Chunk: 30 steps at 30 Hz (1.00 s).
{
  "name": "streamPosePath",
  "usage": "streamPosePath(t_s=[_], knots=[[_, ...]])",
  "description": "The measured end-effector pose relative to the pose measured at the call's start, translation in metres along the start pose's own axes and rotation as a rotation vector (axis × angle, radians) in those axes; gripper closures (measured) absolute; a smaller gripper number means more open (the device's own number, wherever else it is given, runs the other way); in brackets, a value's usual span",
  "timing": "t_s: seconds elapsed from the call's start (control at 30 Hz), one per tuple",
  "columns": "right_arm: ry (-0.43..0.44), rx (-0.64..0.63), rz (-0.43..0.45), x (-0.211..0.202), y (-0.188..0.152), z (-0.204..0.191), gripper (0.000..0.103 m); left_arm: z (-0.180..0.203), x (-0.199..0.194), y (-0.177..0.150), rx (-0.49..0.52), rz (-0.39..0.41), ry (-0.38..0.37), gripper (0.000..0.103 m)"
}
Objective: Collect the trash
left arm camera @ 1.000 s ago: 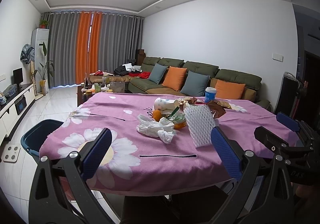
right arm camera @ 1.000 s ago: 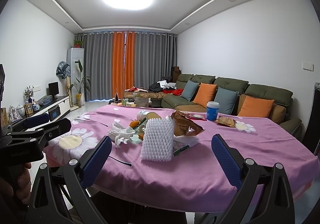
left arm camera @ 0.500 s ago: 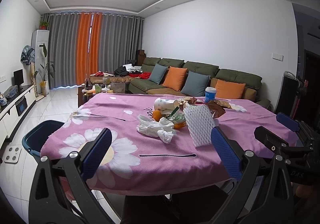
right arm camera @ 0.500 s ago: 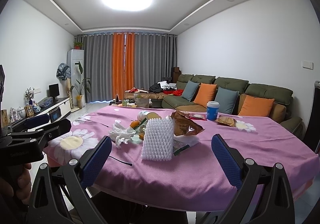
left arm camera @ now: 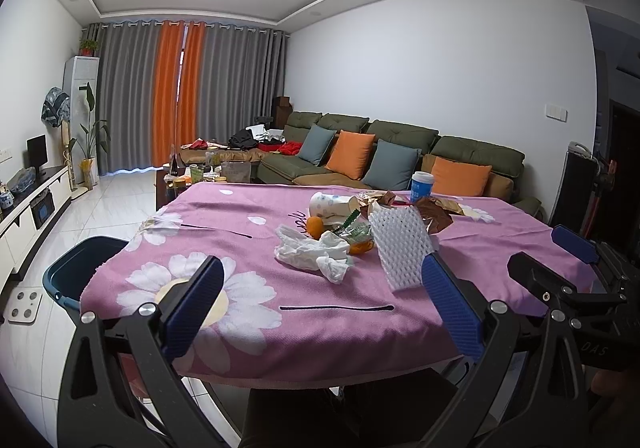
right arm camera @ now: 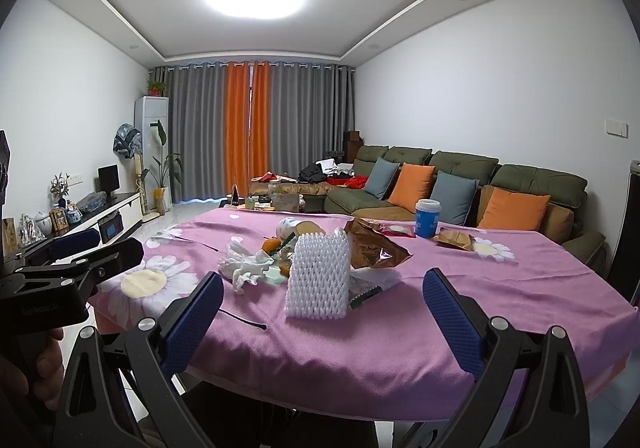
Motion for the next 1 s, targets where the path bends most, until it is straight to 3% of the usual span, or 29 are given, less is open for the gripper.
streamPosePath(t_s=[1.0], knots=[[-0.002,-0.002,0.006,0.0,-0.002,-0.0029,0.007,0.0009,0.0016,0.0008,0.01,0.012,-0.005,0.006]])
Point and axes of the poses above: each gripper's, at about its wrist camera, not at the fingertips, and x roughly the way its jaws point, z to its right, y to its top, the point moved 1 cm from there along x, roughly the way its jaws point, and after that the axes turned 7 degrees about -y, right-handed, at the moved point
